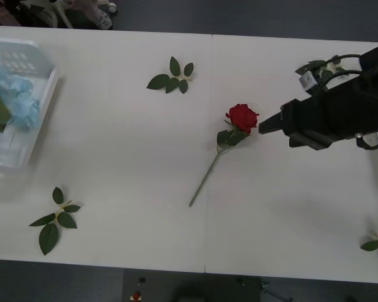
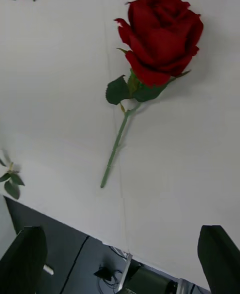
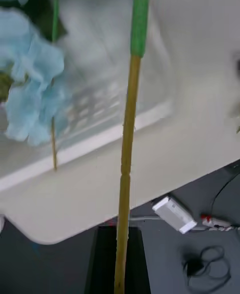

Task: Put the red flowers into the right box and the blue flowers into the left box

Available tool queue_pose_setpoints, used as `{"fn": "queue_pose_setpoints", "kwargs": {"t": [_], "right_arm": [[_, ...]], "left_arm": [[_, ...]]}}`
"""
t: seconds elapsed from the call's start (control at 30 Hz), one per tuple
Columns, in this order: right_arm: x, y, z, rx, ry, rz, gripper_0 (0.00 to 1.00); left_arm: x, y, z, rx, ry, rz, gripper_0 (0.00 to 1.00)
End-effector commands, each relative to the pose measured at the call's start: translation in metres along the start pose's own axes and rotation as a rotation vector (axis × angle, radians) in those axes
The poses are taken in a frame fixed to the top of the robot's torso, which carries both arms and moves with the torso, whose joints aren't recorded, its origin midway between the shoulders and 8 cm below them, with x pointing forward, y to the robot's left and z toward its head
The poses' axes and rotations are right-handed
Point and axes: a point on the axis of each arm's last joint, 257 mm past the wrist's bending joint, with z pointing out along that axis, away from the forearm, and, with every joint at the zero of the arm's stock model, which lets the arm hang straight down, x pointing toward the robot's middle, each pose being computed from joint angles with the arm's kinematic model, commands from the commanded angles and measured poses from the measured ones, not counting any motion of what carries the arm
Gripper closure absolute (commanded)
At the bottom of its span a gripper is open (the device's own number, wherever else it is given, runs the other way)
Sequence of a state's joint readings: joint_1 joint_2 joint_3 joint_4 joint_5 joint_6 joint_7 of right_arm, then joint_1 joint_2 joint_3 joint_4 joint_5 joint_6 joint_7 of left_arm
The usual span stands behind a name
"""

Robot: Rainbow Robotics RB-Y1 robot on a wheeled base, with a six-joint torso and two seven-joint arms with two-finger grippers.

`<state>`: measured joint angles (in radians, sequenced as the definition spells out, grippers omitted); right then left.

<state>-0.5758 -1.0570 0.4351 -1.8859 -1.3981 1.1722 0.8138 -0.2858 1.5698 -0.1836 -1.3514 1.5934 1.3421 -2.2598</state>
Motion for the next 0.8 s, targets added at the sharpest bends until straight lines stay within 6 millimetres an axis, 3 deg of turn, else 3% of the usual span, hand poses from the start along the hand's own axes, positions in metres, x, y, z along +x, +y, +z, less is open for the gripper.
{"fn": "queue_pose_setpoints", "kwargs": {"t": [0.03,0.27,0.5,0.67,0.73,0.77,0.8], "right_arm": [[0.003,0.038,0.006,0.031,-0.033,0.05,0.12],[0.002,0.035,0.03,0.201,-0.074,0.095,0.12],[-0.015,0.037,0.059,0.316,-0.16,0.131,0.12],[-0.028,0.032,0.091,0.364,-0.214,0.191,0.12],[-0.03,0.03,0.105,0.367,-0.222,0.21,0.12],[-0.032,0.029,0.113,0.369,-0.226,0.219,0.12],[-0.033,0.028,0.119,0.373,-0.23,0.218,0.12]], "left_arm": [[0.014,0.023,0.014,-0.09,0.066,0.066,1.0],[0.026,0.075,0.024,-0.295,0.109,0.175,1.0],[0.045,0.103,0.015,-0.39,0.178,0.185,0.94],[0.062,0.123,0.01,-0.43,0.192,0.141,0.65],[0.065,0.126,0.012,-0.434,0.188,0.129,0.46],[0.067,0.128,0.011,-0.44,0.185,0.125,0.29],[0.066,0.129,0.012,-0.441,0.179,0.121,0.2]]}}
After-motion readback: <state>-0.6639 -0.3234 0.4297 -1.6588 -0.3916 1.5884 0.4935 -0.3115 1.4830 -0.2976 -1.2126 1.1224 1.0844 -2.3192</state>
